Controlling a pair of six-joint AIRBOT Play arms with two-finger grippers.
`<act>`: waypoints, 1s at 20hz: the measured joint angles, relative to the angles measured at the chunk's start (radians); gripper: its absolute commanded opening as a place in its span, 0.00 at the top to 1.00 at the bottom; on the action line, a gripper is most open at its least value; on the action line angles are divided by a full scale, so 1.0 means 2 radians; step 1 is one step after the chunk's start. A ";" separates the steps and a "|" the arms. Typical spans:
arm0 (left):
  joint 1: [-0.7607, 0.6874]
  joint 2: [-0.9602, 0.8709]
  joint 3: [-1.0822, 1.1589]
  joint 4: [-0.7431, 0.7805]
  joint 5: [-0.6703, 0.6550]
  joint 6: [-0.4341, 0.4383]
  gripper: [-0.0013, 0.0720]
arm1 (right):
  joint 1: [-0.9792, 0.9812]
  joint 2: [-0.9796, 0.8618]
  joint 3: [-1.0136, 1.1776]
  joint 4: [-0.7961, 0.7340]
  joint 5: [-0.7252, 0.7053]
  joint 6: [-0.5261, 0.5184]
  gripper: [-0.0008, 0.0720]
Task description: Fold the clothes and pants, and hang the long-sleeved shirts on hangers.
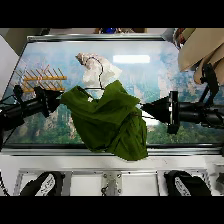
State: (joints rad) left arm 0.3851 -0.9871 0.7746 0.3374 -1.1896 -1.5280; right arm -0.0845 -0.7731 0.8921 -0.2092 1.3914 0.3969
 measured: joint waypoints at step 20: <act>0.028 0.106 -0.029 0.110 -0.008 -0.025 0.05 | 0.000 0.000 0.000 -0.020 -0.033 0.000 0.98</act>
State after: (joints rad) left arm 0.4412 -0.7742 0.7170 0.5571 -1.2053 -1.5776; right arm -0.0845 -0.7731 0.8921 -0.2485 1.3247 0.3969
